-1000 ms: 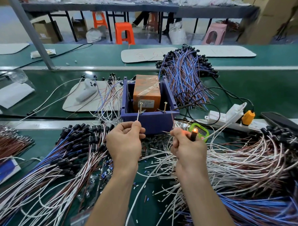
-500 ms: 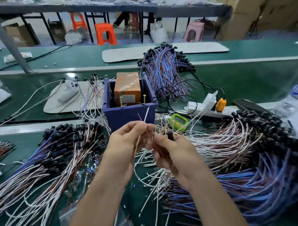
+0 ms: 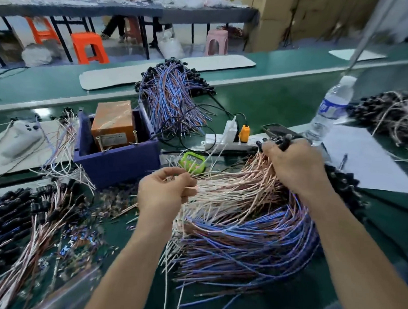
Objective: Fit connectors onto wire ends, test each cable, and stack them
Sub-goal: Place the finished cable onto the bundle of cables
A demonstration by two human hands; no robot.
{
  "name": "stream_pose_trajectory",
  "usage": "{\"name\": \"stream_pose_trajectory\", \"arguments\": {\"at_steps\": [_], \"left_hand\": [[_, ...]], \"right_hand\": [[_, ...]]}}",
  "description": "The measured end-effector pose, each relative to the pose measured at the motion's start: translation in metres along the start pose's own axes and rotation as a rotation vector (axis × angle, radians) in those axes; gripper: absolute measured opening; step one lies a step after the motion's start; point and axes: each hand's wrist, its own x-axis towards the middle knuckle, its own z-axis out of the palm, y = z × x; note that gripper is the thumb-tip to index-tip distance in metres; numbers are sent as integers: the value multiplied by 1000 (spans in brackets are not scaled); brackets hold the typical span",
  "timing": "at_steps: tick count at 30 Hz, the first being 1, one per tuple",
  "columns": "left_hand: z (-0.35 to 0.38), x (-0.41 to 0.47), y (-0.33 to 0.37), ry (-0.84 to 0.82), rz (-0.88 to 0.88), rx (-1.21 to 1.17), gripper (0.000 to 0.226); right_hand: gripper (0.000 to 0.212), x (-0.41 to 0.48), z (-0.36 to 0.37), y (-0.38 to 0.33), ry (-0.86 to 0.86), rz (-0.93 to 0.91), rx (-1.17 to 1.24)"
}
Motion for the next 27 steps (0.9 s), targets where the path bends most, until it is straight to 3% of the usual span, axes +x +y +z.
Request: {"name": "stream_pose_trajectory", "arguments": {"at_steps": [3,6,8,14,17,21,24,27], "left_hand": [[0,12,-6,149,90,285,8],[-13,19,-13,272,239,803,15],[-22,23,-20,284,263,928,19],[-26,24,-27,126,249,879,19],[-26,21,-29,102,282,814,16],[-27,16,-29,95,321,766,14],[-32,14,-32,95,335,702,13],[-44,13,-38,94,347,650,23]], "right_hand": [[59,29,-8,4,5,-92,-351],[55,51,-1,6,-5,-167,-624],[51,62,6,8,-44,-239,-742],[67,76,13,15,-109,-225,-820],[69,71,13,14,-22,-205,-797],[61,49,21,3,83,-277,-680],[41,22,38,-14,51,-404,-611],[33,-11,60,-38,-14,-524,-546]]}}
